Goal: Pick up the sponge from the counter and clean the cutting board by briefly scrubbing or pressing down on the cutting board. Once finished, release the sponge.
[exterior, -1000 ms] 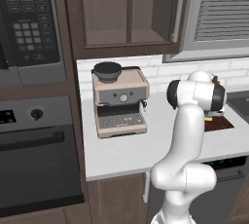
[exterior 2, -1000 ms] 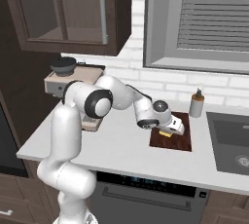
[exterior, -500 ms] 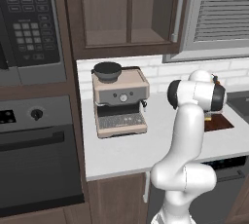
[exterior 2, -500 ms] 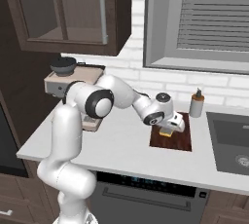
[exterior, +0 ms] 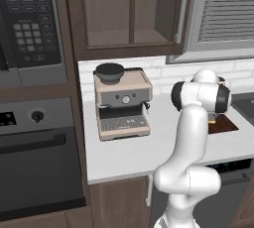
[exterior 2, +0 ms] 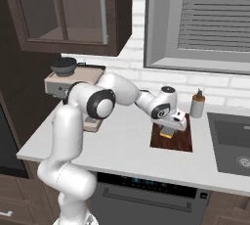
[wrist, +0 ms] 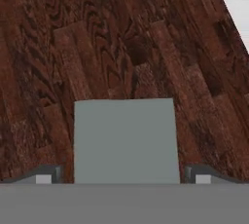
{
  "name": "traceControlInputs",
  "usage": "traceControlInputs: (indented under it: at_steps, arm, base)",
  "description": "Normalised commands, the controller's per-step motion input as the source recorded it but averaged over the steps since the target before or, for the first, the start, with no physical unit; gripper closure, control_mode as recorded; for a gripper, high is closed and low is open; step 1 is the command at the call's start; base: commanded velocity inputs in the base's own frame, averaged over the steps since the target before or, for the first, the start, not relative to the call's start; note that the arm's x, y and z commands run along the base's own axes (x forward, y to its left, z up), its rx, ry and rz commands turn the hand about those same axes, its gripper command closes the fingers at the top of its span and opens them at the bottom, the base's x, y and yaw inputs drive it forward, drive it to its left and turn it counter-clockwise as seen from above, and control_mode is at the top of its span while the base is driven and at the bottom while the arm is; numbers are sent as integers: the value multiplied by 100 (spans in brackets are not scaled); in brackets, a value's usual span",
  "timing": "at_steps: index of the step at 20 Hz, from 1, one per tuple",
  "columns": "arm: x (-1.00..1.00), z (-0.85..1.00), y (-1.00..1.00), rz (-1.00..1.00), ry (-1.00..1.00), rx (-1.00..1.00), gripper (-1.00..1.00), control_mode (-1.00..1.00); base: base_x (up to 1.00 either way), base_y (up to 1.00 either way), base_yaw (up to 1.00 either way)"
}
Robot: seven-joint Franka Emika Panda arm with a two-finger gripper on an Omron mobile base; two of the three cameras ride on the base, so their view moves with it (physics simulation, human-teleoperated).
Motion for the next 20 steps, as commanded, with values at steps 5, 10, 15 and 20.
traceControlInputs:
  at_steps: [5,10,15,20]
  arm:
    - [-49,26,-9,0,-2,3,-100,-100]
    - [-66,37,-4,0,-15,4,-100,-100]
    - [-67,60,0,0,-12,5,-100,-100]
    - [-64,82,9,2,-9,12,-100,-100]
  base:
    - [0,0,0]
    - [0,0,0]
    - [0,0,0]
    - [0,0,0]
